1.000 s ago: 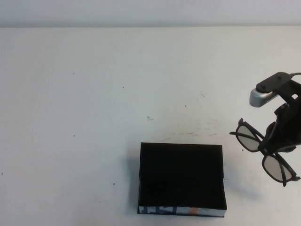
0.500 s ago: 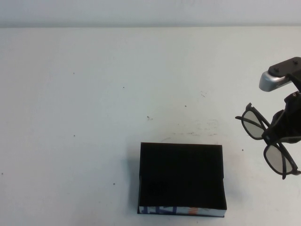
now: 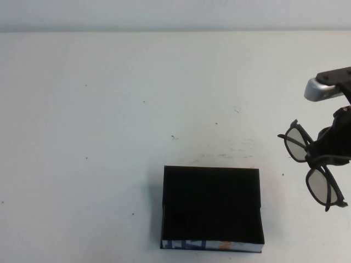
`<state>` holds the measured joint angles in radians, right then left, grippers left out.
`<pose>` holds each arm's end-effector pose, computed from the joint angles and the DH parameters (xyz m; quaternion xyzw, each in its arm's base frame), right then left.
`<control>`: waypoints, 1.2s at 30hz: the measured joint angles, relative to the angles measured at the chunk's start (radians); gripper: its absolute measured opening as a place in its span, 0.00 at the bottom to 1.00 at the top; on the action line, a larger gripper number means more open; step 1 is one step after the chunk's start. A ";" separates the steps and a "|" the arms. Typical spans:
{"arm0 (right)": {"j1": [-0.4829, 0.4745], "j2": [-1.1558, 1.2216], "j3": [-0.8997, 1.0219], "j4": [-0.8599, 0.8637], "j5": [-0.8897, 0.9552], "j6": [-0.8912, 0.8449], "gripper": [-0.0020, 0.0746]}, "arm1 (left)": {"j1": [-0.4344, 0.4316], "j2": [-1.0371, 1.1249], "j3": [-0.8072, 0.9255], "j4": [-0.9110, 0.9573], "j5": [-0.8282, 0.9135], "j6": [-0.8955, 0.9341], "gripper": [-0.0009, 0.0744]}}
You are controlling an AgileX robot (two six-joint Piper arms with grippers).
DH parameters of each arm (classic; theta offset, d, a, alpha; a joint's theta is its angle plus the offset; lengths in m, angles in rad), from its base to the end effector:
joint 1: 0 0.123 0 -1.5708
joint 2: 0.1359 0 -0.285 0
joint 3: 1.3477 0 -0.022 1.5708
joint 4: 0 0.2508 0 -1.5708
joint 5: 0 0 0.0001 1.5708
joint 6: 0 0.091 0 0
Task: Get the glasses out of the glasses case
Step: Place the glasses on the table
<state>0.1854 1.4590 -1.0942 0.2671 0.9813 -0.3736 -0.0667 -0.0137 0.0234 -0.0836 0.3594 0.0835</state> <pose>0.2741 0.0717 0.2763 -0.2163 0.9565 0.1058 0.1646 0.0525 -0.0062 0.1738 0.0375 0.7982 -0.0302 0.6005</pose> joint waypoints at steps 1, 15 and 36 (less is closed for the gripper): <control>0.000 0.000 0.000 0.000 0.000 0.011 0.03 | 0.000 0.000 0.000 0.000 0.000 0.000 0.01; 0.000 0.077 0.000 0.000 0.010 0.204 0.03 | 0.000 0.000 0.000 0.000 0.000 0.000 0.01; 0.000 0.197 0.003 -0.032 -0.004 0.232 0.10 | 0.000 0.000 0.000 0.001 0.000 0.000 0.01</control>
<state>0.1854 1.6558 -1.0913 0.2350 0.9775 -0.1417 -0.0667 -0.0137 0.0234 -0.0830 0.3594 0.0835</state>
